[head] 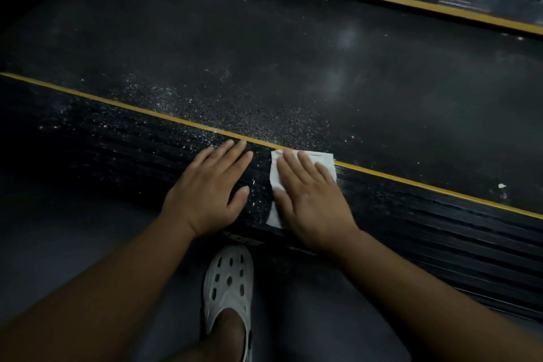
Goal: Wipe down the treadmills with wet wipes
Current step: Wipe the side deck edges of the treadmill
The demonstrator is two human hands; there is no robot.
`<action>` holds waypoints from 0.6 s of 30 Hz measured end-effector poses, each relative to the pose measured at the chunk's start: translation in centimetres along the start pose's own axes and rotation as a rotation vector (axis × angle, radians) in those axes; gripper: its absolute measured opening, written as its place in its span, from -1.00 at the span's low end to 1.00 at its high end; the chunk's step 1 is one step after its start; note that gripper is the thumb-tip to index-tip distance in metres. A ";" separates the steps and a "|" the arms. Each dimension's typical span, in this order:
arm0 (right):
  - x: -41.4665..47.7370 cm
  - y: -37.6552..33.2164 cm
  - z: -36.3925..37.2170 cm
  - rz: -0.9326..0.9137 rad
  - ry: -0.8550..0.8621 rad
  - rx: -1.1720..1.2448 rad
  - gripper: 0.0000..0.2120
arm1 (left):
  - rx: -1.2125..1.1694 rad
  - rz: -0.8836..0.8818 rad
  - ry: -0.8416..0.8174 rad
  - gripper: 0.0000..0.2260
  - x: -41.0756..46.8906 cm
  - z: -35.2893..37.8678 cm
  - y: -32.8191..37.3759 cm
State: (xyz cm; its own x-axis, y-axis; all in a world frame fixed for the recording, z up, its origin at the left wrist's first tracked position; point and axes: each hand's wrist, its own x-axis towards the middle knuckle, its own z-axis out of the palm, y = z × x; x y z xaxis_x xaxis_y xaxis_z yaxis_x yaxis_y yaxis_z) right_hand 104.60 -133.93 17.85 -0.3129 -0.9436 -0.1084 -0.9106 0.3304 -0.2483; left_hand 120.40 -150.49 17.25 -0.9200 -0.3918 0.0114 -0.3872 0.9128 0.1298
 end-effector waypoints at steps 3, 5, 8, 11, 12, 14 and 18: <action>-2.5 3.8 -0.4 -0.017 -0.010 -0.018 -0.38 | -0.003 0.001 -0.006 -0.38 -0.1 0.3 -0.1; -3.4 4.8 -0.5 0.012 0.014 -0.016 -0.40 | 0.001 -0.006 -0.009 -0.38 -0.2 0.4 -0.3; -1.0 1.9 0.1 0.031 0.032 -0.007 -0.39 | 0.000 -0.006 -0.010 -0.37 -0.1 0.2 -0.2; 0.7 0.6 0.1 -0.029 0.016 0.007 -0.36 | 0.000 -0.008 -0.010 -0.37 0.0 0.1 -0.1; 0.2 1.5 -0.2 -0.046 -0.001 0.003 -0.36 | -0.001 -0.006 -0.012 -0.36 -0.1 0.1 -0.1; -1.8 4.3 -0.7 -0.059 -0.019 -0.015 -0.39 | -0.004 -0.005 -0.015 -0.37 -0.2 0.3 -0.2; -2.0 4.1 -0.7 0.011 0.004 -0.005 -0.39 | -0.012 -0.002 -0.010 -0.37 -0.1 0.4 -0.3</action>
State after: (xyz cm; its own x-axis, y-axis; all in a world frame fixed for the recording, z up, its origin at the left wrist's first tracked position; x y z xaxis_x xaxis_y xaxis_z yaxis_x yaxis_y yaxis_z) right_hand 101.25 -130.71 17.75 -0.3238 -0.9401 -0.1068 -0.9086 0.3405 -0.2420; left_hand 120.61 -150.64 16.81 -0.9196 -0.3928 0.0012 -0.3886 0.9104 0.1420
